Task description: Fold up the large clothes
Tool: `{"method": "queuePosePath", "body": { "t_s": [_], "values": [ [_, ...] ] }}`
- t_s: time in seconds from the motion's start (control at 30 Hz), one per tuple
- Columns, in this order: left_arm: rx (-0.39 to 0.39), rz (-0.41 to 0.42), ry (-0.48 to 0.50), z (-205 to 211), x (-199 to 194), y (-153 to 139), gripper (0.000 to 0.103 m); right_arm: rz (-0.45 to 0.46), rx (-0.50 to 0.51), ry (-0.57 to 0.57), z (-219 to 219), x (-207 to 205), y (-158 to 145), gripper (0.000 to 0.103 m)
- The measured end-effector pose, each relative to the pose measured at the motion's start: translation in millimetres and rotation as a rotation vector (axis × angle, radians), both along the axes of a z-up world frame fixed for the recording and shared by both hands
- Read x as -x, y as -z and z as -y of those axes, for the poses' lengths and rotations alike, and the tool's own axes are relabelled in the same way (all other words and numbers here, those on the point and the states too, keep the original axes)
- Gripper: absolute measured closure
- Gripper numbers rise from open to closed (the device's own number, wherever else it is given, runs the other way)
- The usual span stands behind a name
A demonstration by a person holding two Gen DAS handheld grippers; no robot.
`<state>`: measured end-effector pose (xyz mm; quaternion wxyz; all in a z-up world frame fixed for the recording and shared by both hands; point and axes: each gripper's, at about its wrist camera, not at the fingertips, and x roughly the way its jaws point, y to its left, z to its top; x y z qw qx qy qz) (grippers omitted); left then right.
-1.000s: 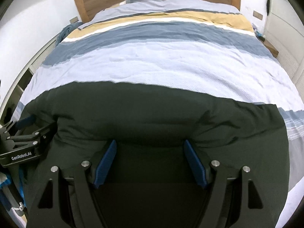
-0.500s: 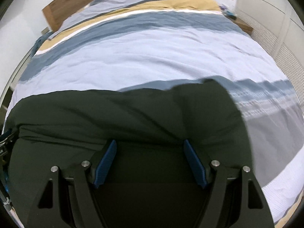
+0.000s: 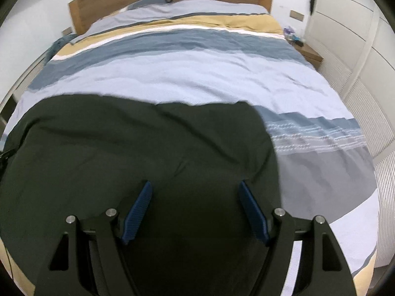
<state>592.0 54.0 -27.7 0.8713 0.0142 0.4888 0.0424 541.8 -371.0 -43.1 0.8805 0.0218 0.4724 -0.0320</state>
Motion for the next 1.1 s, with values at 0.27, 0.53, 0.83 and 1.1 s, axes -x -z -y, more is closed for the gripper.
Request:
{"method": "queuePosePath", "body": {
  "t_s": [0.27, 0.53, 0.83, 1.1],
  "values": [
    [-0.004, -0.037, -0.011, -11, 11, 7, 0.000, -0.038, -0.045, 0.102, 28, 5, 17, 0.031],
    [-0.015, -0.056, -0.043, -25, 24, 1, 0.000, -0.061, 0.066, 0.108, 38, 21, 7, 0.031],
    [-0.024, -0.056, -0.060, -31, 49, -2, 0.000, -0.028, 0.074, 0.110, 48, 61, -14, 0.031],
    [-0.047, -0.039, -0.075, -32, 72, -13, 0.000, -0.014, 0.037, 0.135, 62, 95, -29, 0.031]
  ]
}}
